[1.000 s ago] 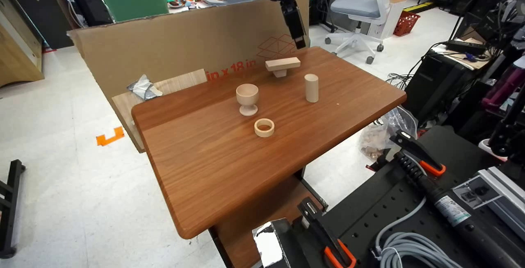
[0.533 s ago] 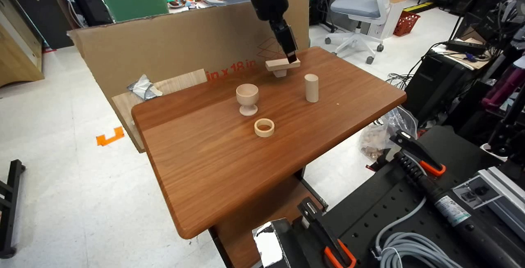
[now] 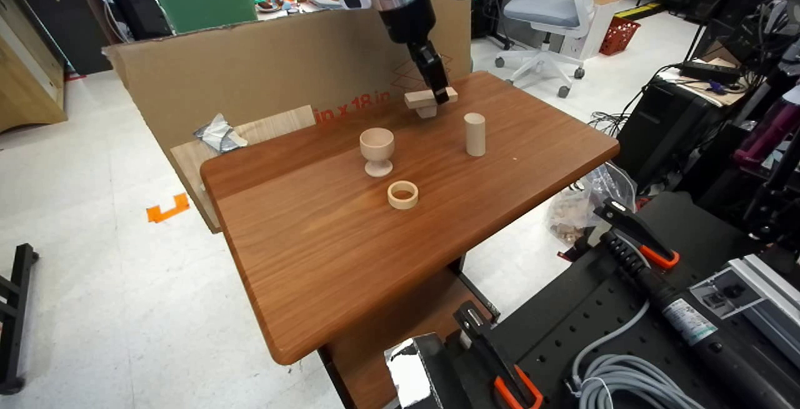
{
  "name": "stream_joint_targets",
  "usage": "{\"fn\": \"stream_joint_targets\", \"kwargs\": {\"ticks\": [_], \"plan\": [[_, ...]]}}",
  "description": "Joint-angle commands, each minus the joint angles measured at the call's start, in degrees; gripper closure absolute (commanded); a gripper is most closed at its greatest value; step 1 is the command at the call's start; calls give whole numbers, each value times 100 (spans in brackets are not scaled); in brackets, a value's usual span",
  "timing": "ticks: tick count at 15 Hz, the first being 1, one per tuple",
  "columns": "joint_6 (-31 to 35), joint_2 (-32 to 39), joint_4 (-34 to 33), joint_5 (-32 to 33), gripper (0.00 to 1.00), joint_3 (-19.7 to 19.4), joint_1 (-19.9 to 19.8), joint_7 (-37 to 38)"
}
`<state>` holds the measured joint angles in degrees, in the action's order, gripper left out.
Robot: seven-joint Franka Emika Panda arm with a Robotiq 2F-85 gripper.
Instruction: Unstack the wooden blocks
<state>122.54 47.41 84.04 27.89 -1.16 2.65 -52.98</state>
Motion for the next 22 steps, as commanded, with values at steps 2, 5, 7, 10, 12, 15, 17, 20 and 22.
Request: {"fn": "stream_joint_targets", "kwargs": {"ticks": [2, 5, 7, 10, 12, 15, 17, 20, 22], "plan": [[-139, 65, -69, 182, 72, -39, 144, 6], [-115, -59, 60, 229, 92, -62, 233, 112], [-61, -184, 197, 319, 92, -99, 282, 194], [93, -492, 499, 540, 92, -171, 307, 454], [170, -792, 797, 624, 92, -156, 247, 637], [251, -1293, 1388, 627, 92, -153, 120, 1011], [281, -1608, 1824, 549, 92, -185, 22, 1407], [113, -1876, 2255, 114, 92, -148, -267, 1983], [101, -1951, 2447, -117, 92, -171, -442, 2302]]}}
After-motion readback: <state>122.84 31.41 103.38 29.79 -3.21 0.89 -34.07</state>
